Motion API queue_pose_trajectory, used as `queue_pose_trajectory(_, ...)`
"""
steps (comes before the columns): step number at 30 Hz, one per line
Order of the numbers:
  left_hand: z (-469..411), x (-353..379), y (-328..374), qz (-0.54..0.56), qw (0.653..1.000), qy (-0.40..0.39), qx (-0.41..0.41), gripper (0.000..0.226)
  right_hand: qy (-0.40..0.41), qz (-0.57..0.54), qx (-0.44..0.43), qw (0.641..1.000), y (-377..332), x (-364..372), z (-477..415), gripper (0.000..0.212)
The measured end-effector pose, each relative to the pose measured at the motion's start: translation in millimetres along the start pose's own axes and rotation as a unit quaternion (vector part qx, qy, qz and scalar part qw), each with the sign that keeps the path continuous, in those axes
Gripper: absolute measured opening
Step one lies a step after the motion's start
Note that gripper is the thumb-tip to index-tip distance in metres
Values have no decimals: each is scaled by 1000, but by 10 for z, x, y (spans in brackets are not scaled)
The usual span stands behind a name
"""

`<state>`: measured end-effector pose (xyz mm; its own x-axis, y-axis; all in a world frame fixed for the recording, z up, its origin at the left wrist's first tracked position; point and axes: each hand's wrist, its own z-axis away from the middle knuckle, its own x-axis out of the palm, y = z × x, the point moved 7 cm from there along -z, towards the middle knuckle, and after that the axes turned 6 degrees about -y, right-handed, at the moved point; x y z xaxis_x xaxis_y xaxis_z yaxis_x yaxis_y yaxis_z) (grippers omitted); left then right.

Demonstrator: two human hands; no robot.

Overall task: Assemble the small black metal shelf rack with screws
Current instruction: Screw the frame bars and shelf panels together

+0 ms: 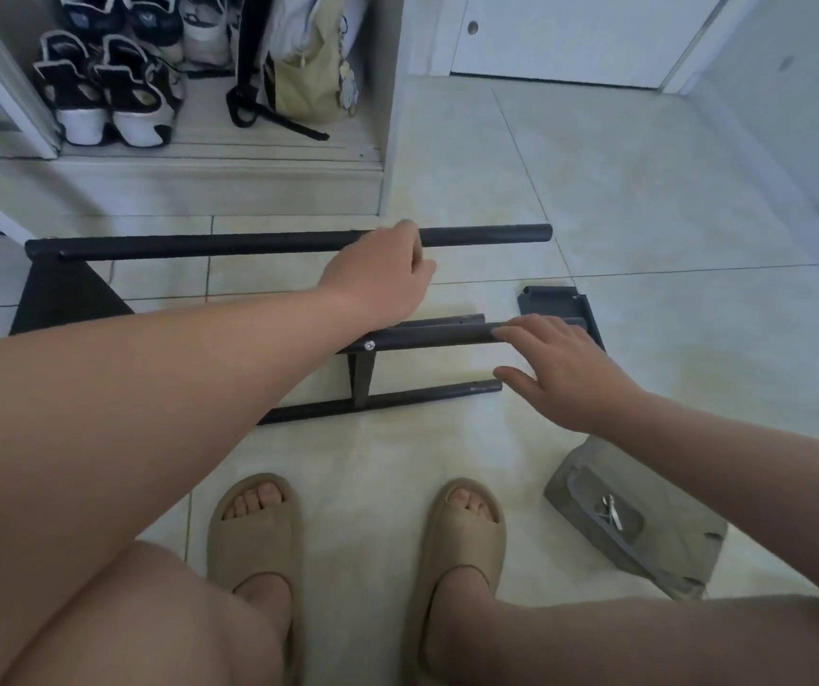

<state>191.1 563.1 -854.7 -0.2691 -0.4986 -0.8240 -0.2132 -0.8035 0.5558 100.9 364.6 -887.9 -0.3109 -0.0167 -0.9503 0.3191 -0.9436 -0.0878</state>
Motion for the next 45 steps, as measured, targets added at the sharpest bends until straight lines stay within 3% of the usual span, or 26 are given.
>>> queue_pose_trajectory(5,139,631,897,-69,976,-95,185,11,-30,79,26,996,629,303,550,48)
queue_pose_trajectory(9,207,1291,1262,-112,946,-188,239,8,-101,88,68,989,1145,742,917,53)
queue_pose_trajectory(14,207,2138,1416,-137,916,-297,231,23,-206,39,127,969,1669,1376,1180,51)
queue_pose_trajectory(19,254,2924,1226,-26,912,-403,73,44,-285,-54,213,933,2040,2053,1264,45)
queue_pose_trajectory(22,232,3251,1121,-4,909,-416,24,52,-301,-97,244,917,2148,2397,1247,43)
queue_pose_trajectory(27,215,3709,1028,48,896,-442,-17,51,-270,-160,284,906,2288,2799,1233,46)
queue_pose_trajectory(32,218,3909,1042,133,896,-423,-20,30,-168,-200,250,932,2237,2835,1049,54)
queue_pose_trajectory(36,210,3936,1009,144,887,-437,-24,40,-104,-229,230,940,2159,2836,825,38)
queue_pose_trajectory(45,212,3914,950,176,878,-442,-48,39,-105,-227,237,939,2048,2961,642,29)
